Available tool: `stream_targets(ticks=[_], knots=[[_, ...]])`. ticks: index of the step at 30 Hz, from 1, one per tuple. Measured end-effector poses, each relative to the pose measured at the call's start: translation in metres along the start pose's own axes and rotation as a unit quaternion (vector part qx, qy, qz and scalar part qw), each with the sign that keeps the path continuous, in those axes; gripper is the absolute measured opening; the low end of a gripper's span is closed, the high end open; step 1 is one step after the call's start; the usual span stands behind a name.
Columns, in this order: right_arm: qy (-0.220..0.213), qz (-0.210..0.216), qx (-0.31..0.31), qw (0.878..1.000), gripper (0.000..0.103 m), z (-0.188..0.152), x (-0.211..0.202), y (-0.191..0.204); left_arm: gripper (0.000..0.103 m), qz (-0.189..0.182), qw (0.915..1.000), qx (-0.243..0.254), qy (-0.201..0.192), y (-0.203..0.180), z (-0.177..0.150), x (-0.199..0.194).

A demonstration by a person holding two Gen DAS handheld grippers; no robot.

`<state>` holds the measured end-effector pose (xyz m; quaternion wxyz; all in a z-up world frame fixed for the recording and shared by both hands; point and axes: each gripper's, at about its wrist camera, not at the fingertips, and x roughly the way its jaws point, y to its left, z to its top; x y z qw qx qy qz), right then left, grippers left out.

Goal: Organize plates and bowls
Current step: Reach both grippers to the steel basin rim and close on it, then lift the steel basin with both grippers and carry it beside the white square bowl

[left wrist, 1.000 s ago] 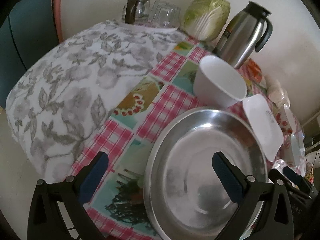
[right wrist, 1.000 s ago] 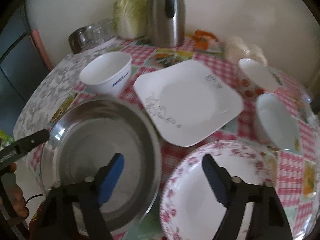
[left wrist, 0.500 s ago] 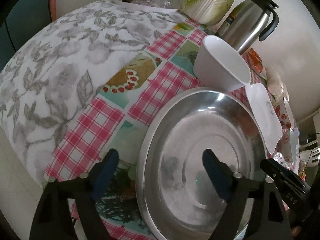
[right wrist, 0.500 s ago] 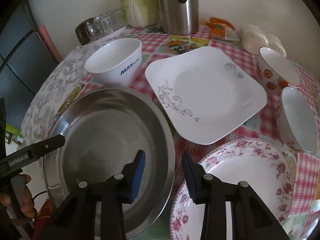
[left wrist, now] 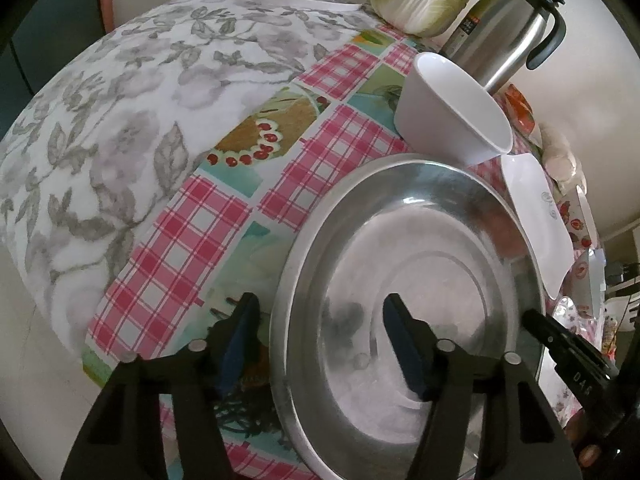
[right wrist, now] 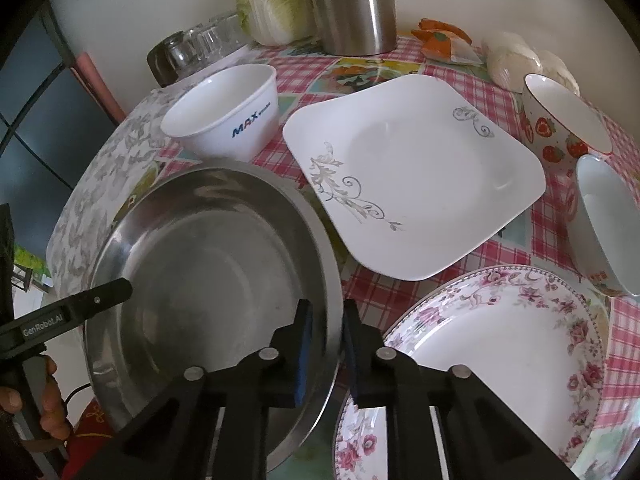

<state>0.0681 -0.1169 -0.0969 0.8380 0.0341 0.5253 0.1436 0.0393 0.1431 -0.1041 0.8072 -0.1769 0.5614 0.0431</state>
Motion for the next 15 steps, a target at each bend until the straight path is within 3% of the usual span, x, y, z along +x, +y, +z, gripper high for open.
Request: stream_targets(ticks=[5, 15], knots=[[0.000, 0.009, 0.001, 1.000, 0.014, 0.0002, 0.0016, -0.0010, 0.040, 0.002, 1.0000, -0.006, -0.002, 0.0011, -0.0013, 0.0003], [0.001, 0.013, -0.004, 1.000, 0.014, 0.0009, 0.0016, -0.0010, 0.027, 0.025, 0.9996, -0.013, -0.010, 0.0044, -0.0023, -0.0001]])
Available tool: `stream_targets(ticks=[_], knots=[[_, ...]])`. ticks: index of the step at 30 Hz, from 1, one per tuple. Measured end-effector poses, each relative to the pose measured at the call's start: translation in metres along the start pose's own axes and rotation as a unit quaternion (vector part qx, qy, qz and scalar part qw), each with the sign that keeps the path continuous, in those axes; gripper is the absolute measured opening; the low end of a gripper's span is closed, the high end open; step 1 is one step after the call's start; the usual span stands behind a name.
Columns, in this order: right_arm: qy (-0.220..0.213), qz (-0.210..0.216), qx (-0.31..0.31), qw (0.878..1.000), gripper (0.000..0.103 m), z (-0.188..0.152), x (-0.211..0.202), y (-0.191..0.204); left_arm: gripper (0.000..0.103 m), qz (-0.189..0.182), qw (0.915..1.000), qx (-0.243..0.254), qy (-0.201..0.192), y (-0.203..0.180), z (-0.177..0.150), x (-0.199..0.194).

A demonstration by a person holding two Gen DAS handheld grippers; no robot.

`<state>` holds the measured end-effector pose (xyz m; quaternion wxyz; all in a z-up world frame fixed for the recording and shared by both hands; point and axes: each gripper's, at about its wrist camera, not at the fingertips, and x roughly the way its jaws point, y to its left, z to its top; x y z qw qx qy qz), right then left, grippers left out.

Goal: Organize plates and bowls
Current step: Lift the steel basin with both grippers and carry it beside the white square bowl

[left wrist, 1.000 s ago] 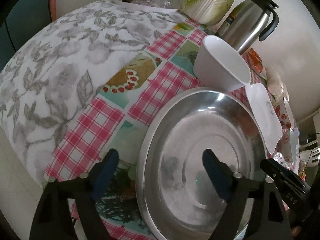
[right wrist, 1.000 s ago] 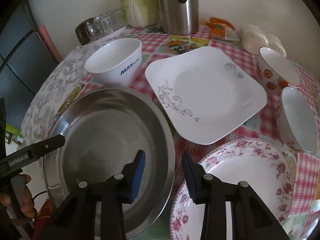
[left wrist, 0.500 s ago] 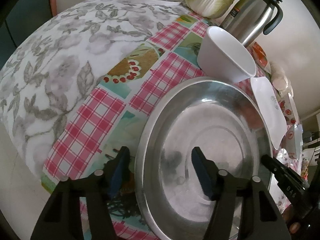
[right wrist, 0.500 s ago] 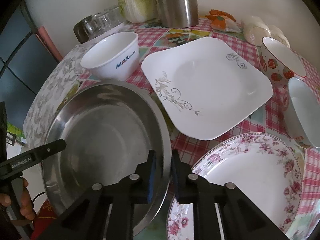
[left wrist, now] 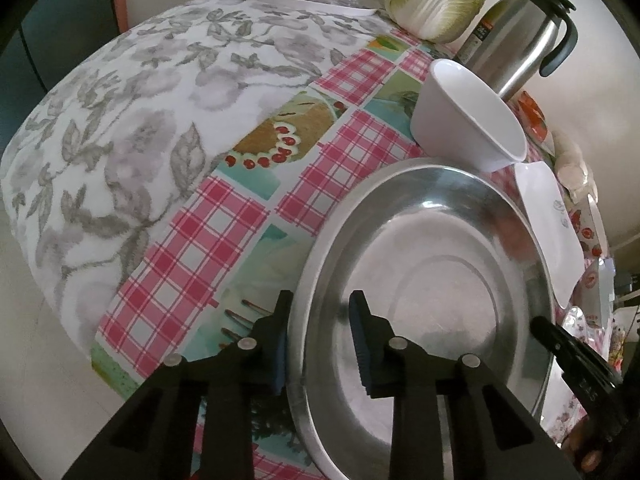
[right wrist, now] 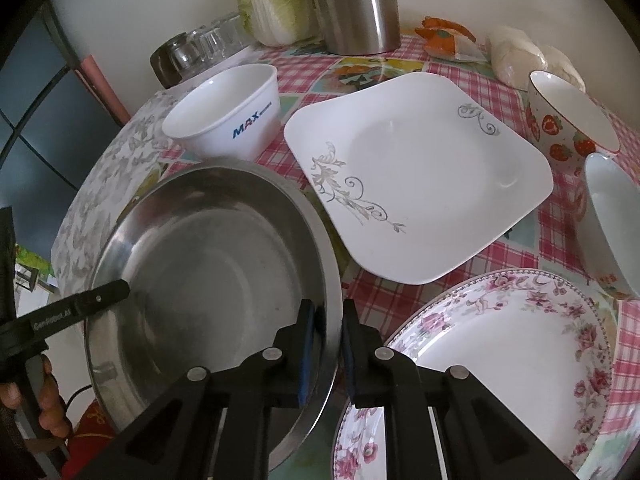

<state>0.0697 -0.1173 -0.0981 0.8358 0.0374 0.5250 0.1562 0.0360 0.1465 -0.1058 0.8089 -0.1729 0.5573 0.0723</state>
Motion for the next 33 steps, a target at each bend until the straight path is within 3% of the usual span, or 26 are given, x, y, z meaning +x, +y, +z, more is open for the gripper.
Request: stream_targets(ticks=[5, 10, 20, 33], knots=[[0.005, 0.022, 0.004, 1.000, 0.014, -0.001, -0.005, -0.005, 0.025, -0.017, 0.9997, -0.012, -0.011, 0.006, -0.002, -0.007], [-0.009, 0.042, 0.011, 0.999, 0.014, 0.000, -0.020, -0.008, 0.025, 0.003, 0.9994, 0.010, -0.032, -0.005, -0.003, -0.024], [-0.041, 0.060, 0.013, 0.997, 0.014, 0.008, -0.050, -0.014, 0.025, -0.003, 0.9970, 0.027, -0.072, -0.024, 0.007, -0.062], [-0.127, 0.070, 0.060, 0.988, 0.014, 0.029, -0.110, -0.056, 0.025, -0.035, 0.9908, 0.066, -0.113, -0.102, 0.050, -0.105]])
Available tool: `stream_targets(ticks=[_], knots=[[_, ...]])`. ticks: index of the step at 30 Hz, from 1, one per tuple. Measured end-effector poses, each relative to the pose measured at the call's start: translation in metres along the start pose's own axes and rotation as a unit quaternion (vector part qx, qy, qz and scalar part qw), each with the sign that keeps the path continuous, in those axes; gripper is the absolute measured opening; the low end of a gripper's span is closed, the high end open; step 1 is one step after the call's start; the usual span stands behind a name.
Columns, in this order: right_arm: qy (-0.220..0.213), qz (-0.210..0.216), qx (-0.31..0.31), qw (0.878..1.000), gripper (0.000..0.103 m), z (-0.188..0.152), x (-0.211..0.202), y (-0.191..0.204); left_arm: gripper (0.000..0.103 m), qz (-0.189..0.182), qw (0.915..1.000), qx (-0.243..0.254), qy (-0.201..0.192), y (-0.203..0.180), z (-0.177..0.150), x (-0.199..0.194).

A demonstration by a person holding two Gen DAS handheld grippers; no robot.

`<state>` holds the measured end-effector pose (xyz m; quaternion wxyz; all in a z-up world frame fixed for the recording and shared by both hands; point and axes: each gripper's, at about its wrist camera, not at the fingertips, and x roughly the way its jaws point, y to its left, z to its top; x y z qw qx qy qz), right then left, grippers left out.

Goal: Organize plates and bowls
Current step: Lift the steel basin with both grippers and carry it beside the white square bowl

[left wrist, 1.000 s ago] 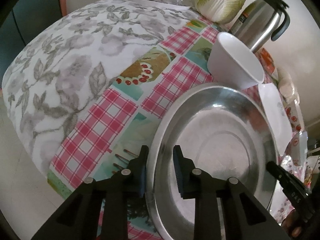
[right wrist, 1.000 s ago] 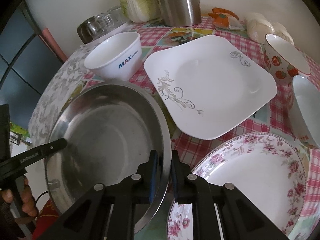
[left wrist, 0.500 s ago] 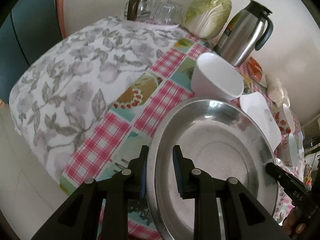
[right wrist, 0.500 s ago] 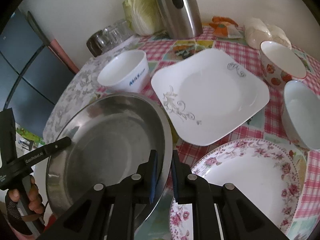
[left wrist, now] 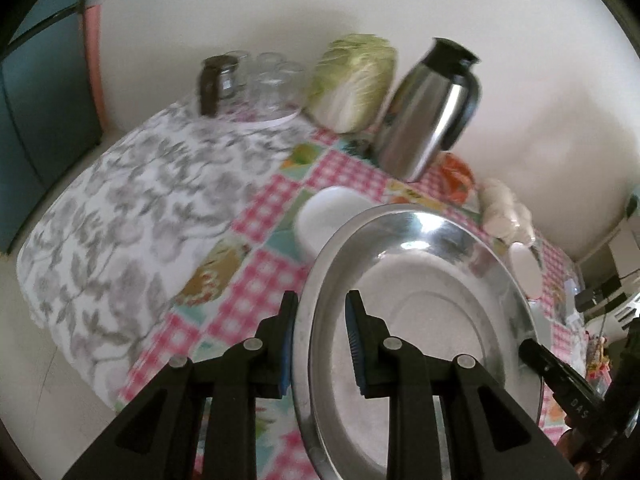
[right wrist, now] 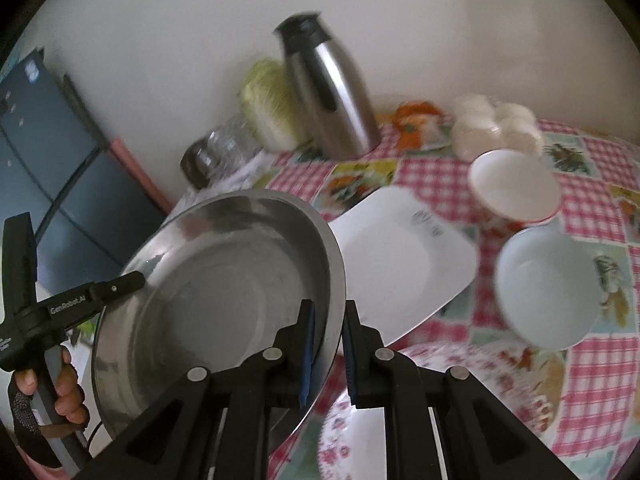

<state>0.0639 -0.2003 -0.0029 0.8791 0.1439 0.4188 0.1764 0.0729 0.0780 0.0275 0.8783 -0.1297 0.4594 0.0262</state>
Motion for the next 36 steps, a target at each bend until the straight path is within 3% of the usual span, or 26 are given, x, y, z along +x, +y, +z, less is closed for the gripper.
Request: stream_targets(ticks=[12, 23, 36], knots=[[-0.035, -0.037, 0.071, 0.996, 0.014, 0.026, -0.021, -0.074, 0.025, -0.053, 0.9975, 0.007, 0.045, -0.068, 0.020, 0.057], [-0.006, -0.058, 0.077, 0.995, 0.014, 0.040, 0.022, -0.099, 0.025, -0.051, 0.9960, -0.005, 0.074, -0.077, 0.034, 0.110], [0.016, -0.100, 0.047, 0.994, 0.014, 0.050, 0.055, -0.106, 0.025, -0.034, 0.9959, 0.016, 0.083, -0.083, 0.033, 0.136]])
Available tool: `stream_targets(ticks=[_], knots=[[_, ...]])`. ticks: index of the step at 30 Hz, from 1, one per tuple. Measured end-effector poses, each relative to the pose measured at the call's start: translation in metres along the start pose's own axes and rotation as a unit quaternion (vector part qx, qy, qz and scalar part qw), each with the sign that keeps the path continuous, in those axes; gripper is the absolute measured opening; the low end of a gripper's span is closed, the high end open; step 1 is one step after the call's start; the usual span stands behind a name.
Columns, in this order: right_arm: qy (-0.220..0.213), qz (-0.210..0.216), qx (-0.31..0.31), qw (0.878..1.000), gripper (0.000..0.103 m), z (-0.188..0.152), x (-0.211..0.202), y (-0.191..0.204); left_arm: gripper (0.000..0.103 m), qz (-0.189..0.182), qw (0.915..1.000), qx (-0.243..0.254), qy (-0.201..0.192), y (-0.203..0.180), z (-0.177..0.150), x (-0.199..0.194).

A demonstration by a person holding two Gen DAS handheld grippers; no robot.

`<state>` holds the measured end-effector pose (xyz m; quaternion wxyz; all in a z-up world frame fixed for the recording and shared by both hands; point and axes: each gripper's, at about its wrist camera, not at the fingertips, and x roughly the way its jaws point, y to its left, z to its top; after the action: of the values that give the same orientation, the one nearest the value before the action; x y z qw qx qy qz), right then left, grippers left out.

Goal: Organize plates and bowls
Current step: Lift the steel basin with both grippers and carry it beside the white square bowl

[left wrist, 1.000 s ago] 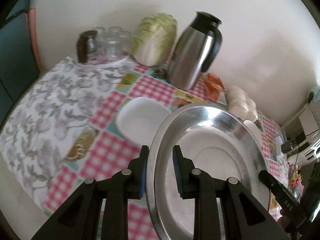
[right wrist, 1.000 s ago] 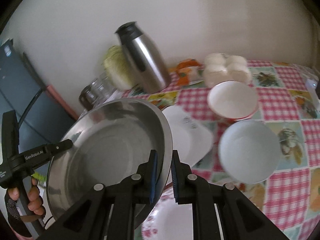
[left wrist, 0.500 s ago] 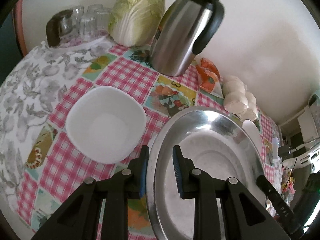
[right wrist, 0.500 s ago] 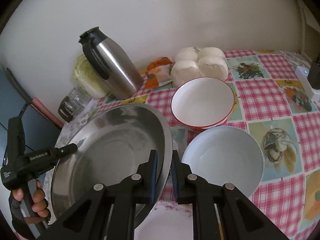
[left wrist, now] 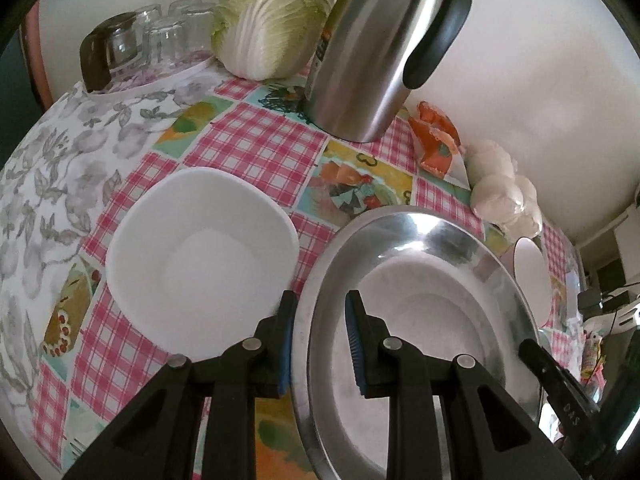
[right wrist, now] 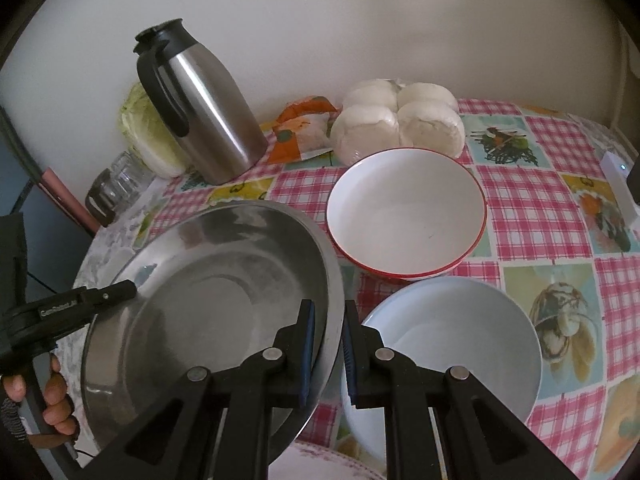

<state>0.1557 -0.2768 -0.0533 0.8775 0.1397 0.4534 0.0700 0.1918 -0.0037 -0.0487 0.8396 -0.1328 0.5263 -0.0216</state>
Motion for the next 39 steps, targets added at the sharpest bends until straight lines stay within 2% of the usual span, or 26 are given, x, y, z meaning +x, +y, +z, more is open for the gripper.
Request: stream_targets(ticks=[7, 17, 25, 31, 33, 39], knots=[[-0.001, -0.016, -0.013, 1.000, 0.014, 0.001, 0.006, 0.003, 0.025, 0.018, 0.9996, 0.003, 0.022, 0.002, -0.003, 0.013], [0.015, -0.054, -0.063, 0.996, 0.016, -0.005, 0.019, 0.023, 0.025, 0.043, 0.9989, -0.003, 0.019, 0.011, -0.002, 0.014], [0.020, -0.069, -0.077, 0.994, 0.017, -0.006, 0.023, 0.028, 0.026, 0.049, 0.9978, -0.010, 0.042, 0.014, -0.007, 0.027], [0.026, -0.076, -0.079, 0.994, 0.018, -0.006, 0.023, 0.030, 0.036, 0.038, 0.9982, -0.011, 0.044, 0.012, -0.007, 0.024], [0.028, -0.081, -0.078, 0.993, 0.018, -0.005, 0.023, 0.031, 0.042, 0.039, 0.9984, -0.004, 0.041, 0.009, -0.007, 0.020], [0.016, -0.078, -0.078, 0.994, 0.019, -0.002, 0.009, 0.033, 0.048, 0.043, 0.9984, 0.012, 0.034, 0.001, -0.005, 0.006]])
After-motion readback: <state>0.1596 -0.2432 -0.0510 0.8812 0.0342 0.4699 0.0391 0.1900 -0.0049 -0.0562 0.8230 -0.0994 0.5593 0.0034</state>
